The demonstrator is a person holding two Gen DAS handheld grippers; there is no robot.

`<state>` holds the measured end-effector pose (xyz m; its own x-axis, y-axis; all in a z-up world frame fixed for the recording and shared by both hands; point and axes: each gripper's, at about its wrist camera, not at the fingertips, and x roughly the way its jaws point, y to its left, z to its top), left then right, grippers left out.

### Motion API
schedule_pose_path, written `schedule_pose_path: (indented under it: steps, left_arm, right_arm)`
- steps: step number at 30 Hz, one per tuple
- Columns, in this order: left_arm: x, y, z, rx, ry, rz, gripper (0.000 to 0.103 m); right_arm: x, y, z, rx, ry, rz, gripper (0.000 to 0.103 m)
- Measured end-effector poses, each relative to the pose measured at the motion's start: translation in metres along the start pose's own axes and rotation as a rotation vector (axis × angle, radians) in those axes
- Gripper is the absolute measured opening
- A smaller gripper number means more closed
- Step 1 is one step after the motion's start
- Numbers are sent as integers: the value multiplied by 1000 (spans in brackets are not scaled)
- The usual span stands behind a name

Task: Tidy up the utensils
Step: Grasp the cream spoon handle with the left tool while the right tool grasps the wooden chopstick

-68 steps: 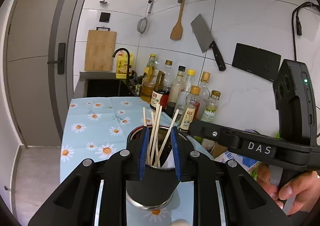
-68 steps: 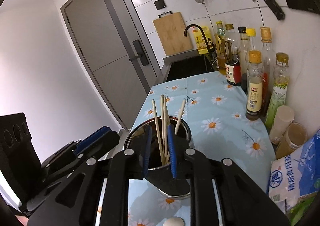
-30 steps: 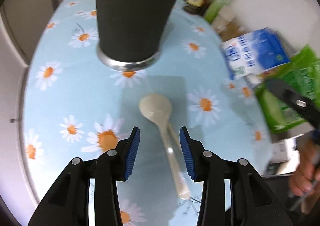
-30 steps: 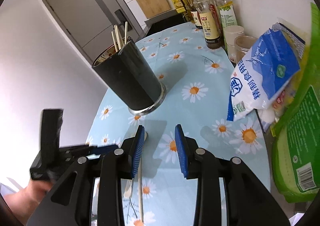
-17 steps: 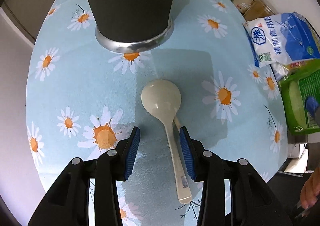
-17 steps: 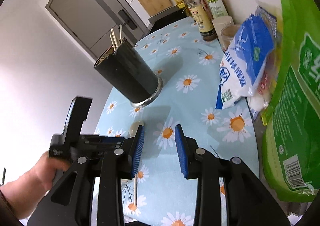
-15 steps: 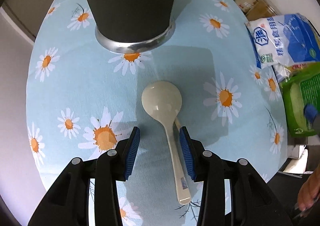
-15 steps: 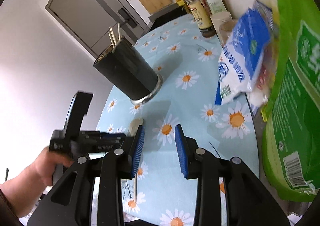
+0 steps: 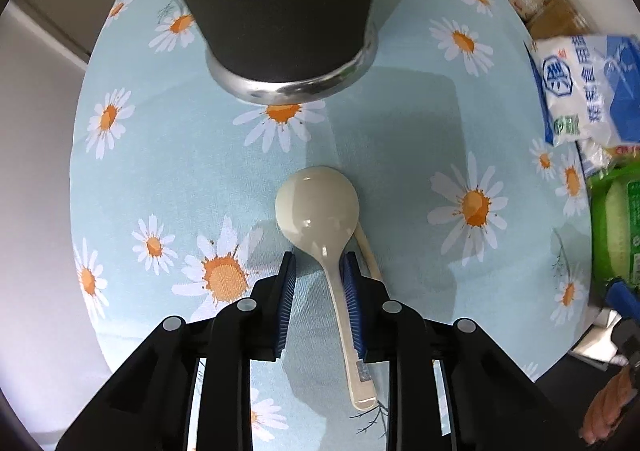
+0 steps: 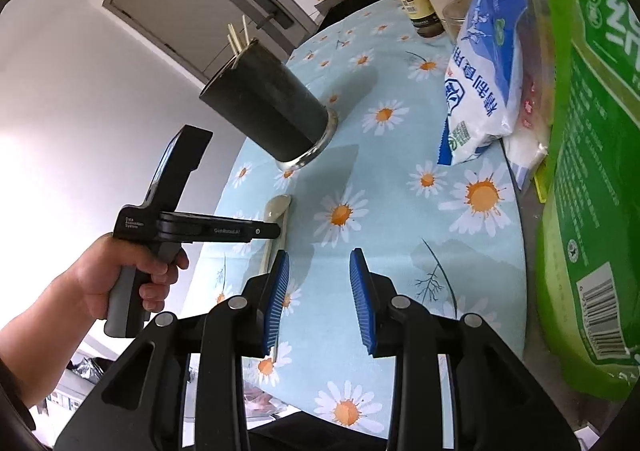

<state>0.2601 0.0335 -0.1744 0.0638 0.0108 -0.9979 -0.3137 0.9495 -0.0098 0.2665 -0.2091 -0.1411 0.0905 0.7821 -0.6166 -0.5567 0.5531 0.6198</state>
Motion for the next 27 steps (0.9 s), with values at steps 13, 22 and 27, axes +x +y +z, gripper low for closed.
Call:
schedule_pose_path:
  steps: [13,22,27]
  left_arm:
    - [2,7,2,-6,2,-33,8]
    - [-12,27,-23,7,-135,-155,7]
    - [-29,41,-42,6,-213,-240,7]
  right_arm:
    - [22,7,0,39,72,38,33]
    - [61,39,15,-25,180,-55,33]
    - [91,54,29,-34,282,-85,35]
